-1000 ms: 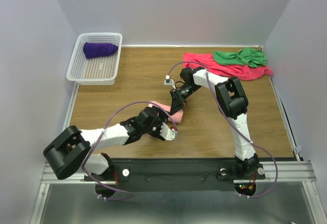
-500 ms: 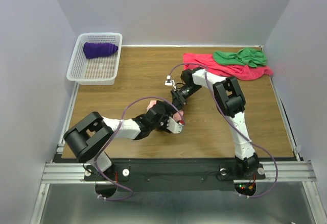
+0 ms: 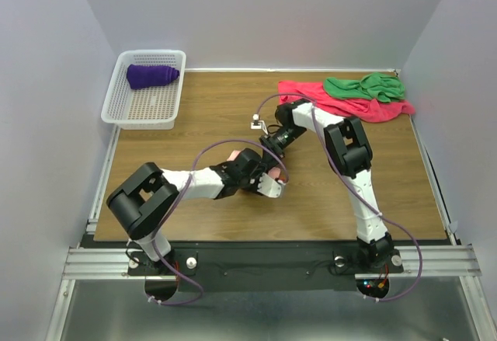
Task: Roll the towels
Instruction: Roll the towel, then place the rolled towel into the container
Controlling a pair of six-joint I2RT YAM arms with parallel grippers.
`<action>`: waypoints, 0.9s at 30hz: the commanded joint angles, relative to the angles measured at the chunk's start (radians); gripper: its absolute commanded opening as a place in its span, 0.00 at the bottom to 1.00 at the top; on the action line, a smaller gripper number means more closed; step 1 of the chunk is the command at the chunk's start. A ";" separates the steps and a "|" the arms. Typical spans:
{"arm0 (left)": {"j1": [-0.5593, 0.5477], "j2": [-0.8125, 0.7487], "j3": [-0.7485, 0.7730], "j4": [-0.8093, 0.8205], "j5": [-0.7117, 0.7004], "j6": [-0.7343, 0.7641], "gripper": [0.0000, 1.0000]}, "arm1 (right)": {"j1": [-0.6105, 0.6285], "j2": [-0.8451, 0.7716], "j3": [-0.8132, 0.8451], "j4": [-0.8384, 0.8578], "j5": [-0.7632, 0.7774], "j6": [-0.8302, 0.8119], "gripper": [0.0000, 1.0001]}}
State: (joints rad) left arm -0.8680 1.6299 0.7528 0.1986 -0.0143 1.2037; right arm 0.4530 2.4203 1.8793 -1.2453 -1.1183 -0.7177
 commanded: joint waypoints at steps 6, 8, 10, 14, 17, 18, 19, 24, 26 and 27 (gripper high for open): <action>0.001 0.082 0.105 -0.427 0.131 -0.068 0.63 | -0.183 0.025 0.275 0.006 0.173 0.075 0.79; 0.021 0.110 0.178 -0.516 0.189 -0.090 0.64 | -0.240 0.017 0.326 0.006 0.186 0.095 0.80; 0.041 0.134 0.232 -0.617 0.232 -0.110 0.64 | -0.295 -0.001 0.345 0.006 0.193 0.103 0.84; 0.096 0.209 0.368 -0.769 0.316 -0.147 0.62 | -0.373 -0.053 0.333 0.004 0.186 0.103 0.87; 0.142 0.240 0.483 -0.889 0.376 -0.162 0.59 | -0.410 -0.119 0.265 0.001 0.178 0.075 0.87; 0.152 0.243 0.506 -0.913 0.384 -0.164 0.57 | -0.415 -0.138 0.245 0.001 0.175 0.069 0.87; 0.161 0.243 0.543 -0.927 0.389 -0.168 0.56 | -0.419 -0.151 0.230 0.000 0.173 0.064 0.87; 0.222 0.190 0.631 -0.950 0.344 -0.202 0.38 | -0.433 -0.219 0.127 0.000 0.169 0.037 0.87; 0.245 0.148 0.646 -0.926 0.330 -0.217 0.36 | -0.438 -0.230 0.110 0.000 0.164 0.031 0.87; 0.268 0.134 0.655 -0.923 0.327 -0.227 0.35 | -0.439 -0.236 0.094 0.000 0.164 0.027 0.87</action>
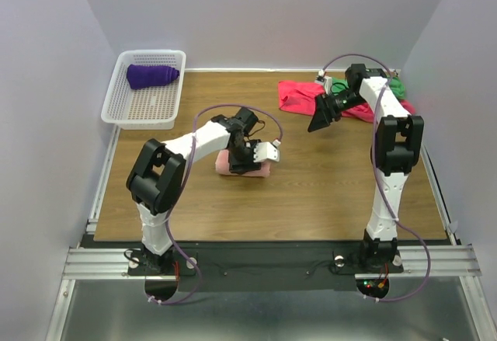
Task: Roll the towels
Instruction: Place the rolled towel into the container
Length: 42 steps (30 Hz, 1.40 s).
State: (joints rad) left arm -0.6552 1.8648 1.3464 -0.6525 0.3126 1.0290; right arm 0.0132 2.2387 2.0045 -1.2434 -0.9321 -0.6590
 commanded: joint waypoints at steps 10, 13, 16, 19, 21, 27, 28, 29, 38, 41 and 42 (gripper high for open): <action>0.207 -0.223 0.168 -0.073 -0.023 0.005 0.22 | -0.006 -0.090 -0.072 -0.002 -0.022 -0.036 0.88; 0.275 -0.228 0.238 -0.078 -0.046 0.035 0.20 | -0.007 -0.096 -0.078 -0.002 -0.024 -0.034 0.88; 0.356 -0.237 0.280 -0.030 -0.073 0.075 0.18 | -0.007 -0.105 -0.088 -0.001 -0.025 -0.034 0.88; 0.451 -0.231 0.341 0.025 -0.105 0.146 0.16 | -0.007 -0.113 -0.105 -0.002 -0.027 -0.034 0.89; 0.532 -0.220 0.359 0.082 -0.112 0.205 0.14 | -0.007 -0.117 -0.121 -0.001 -0.022 -0.039 0.89; 0.716 -0.150 0.405 0.266 -0.050 0.362 0.12 | -0.007 -0.120 -0.158 0.001 -0.028 -0.044 0.91; 0.756 -0.139 0.408 0.325 -0.015 0.402 0.12 | -0.007 -0.120 -0.167 0.001 -0.030 -0.044 0.92; 0.776 -0.107 0.413 0.352 0.000 0.413 0.12 | -0.007 -0.122 -0.168 0.002 -0.030 -0.042 0.92; 0.861 0.138 0.569 0.494 0.140 0.482 0.12 | -0.007 -0.131 -0.211 0.012 -0.028 -0.027 0.96; 0.865 0.191 0.545 0.578 0.166 0.505 0.12 | -0.007 -0.131 -0.225 0.016 -0.014 -0.021 0.97; 0.867 0.212 0.539 0.600 0.169 0.505 0.12 | -0.007 -0.134 -0.230 0.019 -0.010 -0.021 0.98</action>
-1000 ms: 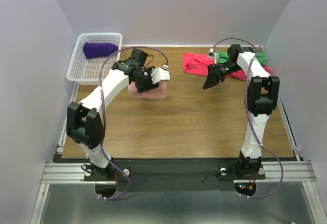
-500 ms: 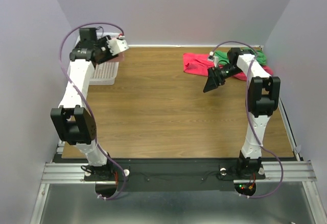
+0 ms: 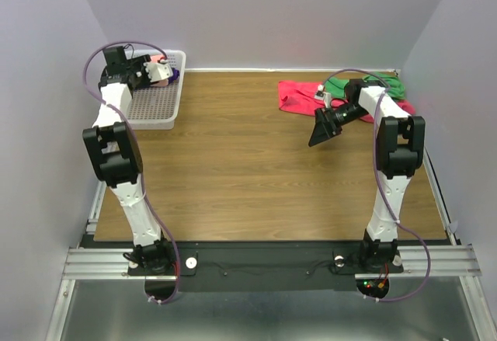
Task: Roll the towels
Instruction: Place the rolled towel into the container
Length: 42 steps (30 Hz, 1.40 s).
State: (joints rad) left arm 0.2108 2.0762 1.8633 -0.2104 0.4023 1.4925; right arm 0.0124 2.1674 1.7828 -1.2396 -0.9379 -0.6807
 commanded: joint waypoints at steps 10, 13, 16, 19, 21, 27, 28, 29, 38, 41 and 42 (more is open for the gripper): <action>0.006 0.168 0.048 0.206 0.061 0.104 0.11 | -0.008 -0.038 -0.003 0.025 0.017 0.023 0.99; 0.007 0.199 0.051 0.206 0.066 0.107 0.11 | -0.009 -0.024 0.007 0.023 0.022 0.029 0.99; 0.007 0.229 0.047 0.204 0.056 0.118 0.12 | -0.008 -0.017 0.017 0.023 0.030 0.033 1.00; 0.007 0.248 0.036 0.134 0.032 0.181 0.12 | -0.008 -0.015 0.017 0.023 0.037 0.033 1.00; 0.006 0.271 0.053 0.071 0.017 0.204 0.14 | -0.008 -0.015 0.015 0.022 0.042 0.030 1.00; 0.007 0.314 0.091 -0.012 -0.029 0.213 0.41 | -0.009 -0.004 0.023 0.022 0.039 0.033 1.00; 0.006 0.314 0.089 -0.012 -0.028 0.212 0.44 | -0.009 -0.004 0.024 0.022 0.040 0.033 1.00; 0.006 0.314 0.088 -0.012 -0.026 0.213 0.47 | -0.008 -0.003 0.024 0.022 0.040 0.033 1.00; 0.009 0.242 0.076 -0.012 0.001 0.206 0.83 | -0.009 -0.011 0.033 0.016 0.028 0.036 1.00; 0.010 0.200 0.068 -0.040 0.013 0.222 0.99 | -0.008 -0.021 0.035 0.014 0.024 0.036 1.00; 0.010 0.165 0.066 -0.064 0.018 0.232 0.99 | -0.008 -0.026 0.035 0.014 0.022 0.036 1.00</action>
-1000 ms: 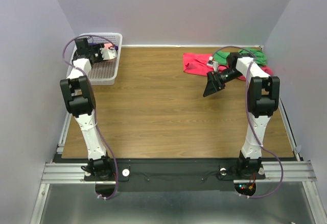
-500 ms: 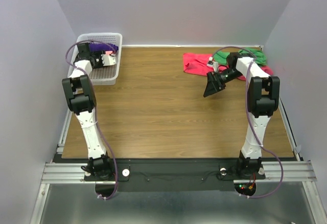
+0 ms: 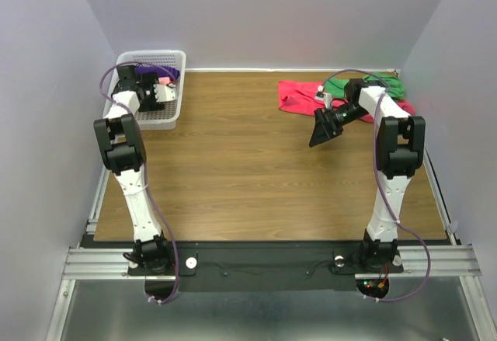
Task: Roll the towels
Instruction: Place the rolled towel into the container
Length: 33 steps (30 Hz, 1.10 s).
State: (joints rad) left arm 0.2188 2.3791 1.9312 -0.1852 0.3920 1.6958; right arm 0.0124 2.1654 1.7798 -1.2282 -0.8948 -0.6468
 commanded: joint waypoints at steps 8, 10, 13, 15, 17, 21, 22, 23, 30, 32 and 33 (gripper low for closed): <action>0.002 -0.362 -0.012 -0.198 0.132 0.019 0.99 | -0.009 -0.084 0.073 0.029 -0.021 0.035 1.00; 0.002 -0.428 -0.011 -0.217 0.162 0.001 0.99 | -0.008 -0.099 0.093 0.056 -0.007 0.067 1.00; 0.002 -0.500 -0.014 -0.229 0.180 -0.065 0.99 | -0.032 -0.113 0.142 0.105 0.023 0.128 1.00; 0.002 -0.538 -0.018 -0.244 0.177 -0.090 0.99 | -0.043 -0.118 0.174 0.157 0.049 0.165 1.00; 0.007 -0.561 -0.028 -0.241 0.185 -0.145 0.99 | -0.049 -0.113 0.208 0.177 0.104 0.208 1.00; 0.010 -0.642 -0.066 -0.217 0.217 -0.298 0.99 | -0.078 -0.107 0.276 0.275 0.223 0.301 1.00; 0.011 -0.659 -0.073 -0.214 0.220 -0.335 0.99 | -0.086 -0.104 0.288 0.286 0.249 0.303 1.00; 0.008 -0.675 -0.086 -0.192 0.231 -0.466 0.99 | -0.091 -0.101 0.318 0.297 0.322 0.309 1.00; -0.038 -0.739 -0.034 -0.229 0.233 -1.048 0.99 | -0.091 -0.046 0.421 0.464 0.732 0.369 0.91; -0.056 -0.756 -0.038 -0.246 0.220 -1.096 0.99 | -0.091 0.019 0.455 0.466 0.810 0.357 0.88; -0.064 -0.765 -0.057 -0.258 0.226 -1.111 0.99 | -0.091 0.040 0.475 0.469 0.839 0.358 0.87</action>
State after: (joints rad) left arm 0.1917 1.6924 1.8580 -0.4164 0.6003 0.8356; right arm -0.0784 2.1349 2.1849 -0.8494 -0.2691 -0.3099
